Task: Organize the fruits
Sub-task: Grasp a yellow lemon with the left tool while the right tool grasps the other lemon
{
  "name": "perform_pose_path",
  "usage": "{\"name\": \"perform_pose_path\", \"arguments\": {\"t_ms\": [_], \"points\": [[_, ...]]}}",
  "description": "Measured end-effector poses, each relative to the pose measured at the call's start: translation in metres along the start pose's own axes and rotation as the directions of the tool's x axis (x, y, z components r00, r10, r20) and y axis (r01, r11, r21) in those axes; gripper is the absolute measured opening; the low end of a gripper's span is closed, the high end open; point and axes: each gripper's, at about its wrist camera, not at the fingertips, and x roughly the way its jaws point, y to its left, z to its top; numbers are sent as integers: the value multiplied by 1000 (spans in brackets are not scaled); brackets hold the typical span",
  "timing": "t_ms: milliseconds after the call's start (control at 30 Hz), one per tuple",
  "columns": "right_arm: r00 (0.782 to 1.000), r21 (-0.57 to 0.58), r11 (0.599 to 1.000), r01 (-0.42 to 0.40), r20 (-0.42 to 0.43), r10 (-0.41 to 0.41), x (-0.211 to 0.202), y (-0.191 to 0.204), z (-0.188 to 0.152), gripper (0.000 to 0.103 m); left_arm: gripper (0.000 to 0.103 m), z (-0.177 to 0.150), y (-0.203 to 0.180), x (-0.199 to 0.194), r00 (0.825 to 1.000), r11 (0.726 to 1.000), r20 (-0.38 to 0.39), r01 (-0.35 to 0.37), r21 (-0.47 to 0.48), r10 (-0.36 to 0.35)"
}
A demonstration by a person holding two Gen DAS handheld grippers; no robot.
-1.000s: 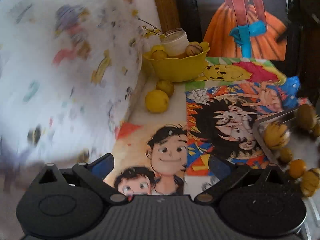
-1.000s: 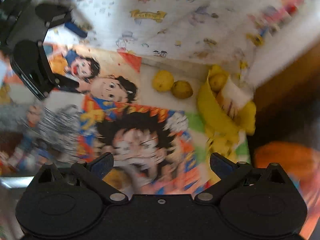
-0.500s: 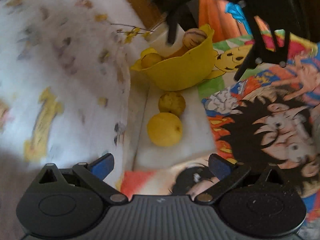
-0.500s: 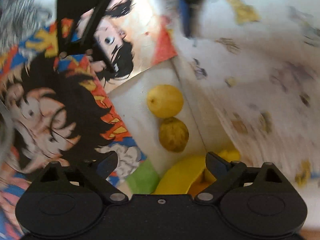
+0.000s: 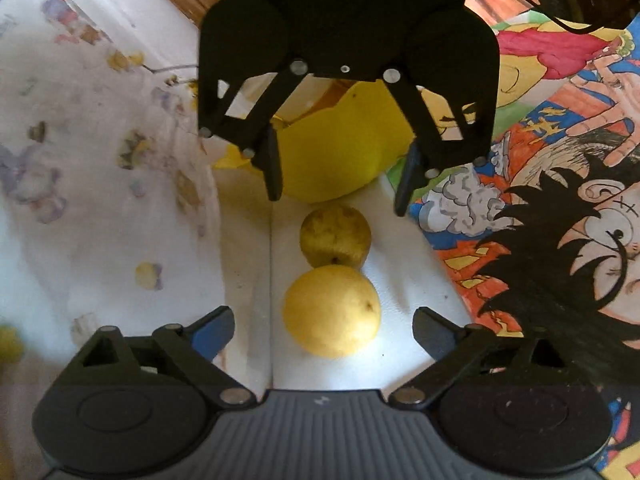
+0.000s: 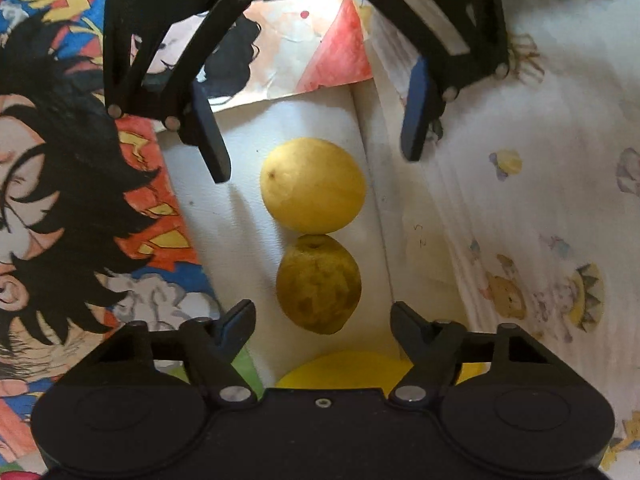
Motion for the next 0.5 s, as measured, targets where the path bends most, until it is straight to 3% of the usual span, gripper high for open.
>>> {"name": "perform_pose_path", "arguments": {"t_ms": [100, 267, 433, 500], "points": [[1000, -10, 1000, 3, -3, -3, 7, -4, 0, 63, 92, 2, 3, 11, 999, 999, -22, 30, -20, -30], [1000, -22, 1000, -17, 6, 17, 17, -10, 1, 62, 84, 4, 11, 21, 998, 994, -31, 59, -90, -62], [999, -45, 998, -39, 11, 39, 26, -17, 6, 58, 65, 4, 18, 25, 995, 988, -35, 93, -124, -98], [999, -50, 998, -44, 12, 45, 28, -19, 8, 55, 64, 5, 21, 27, 994, 985, -43, 97, -145, -104]]}}
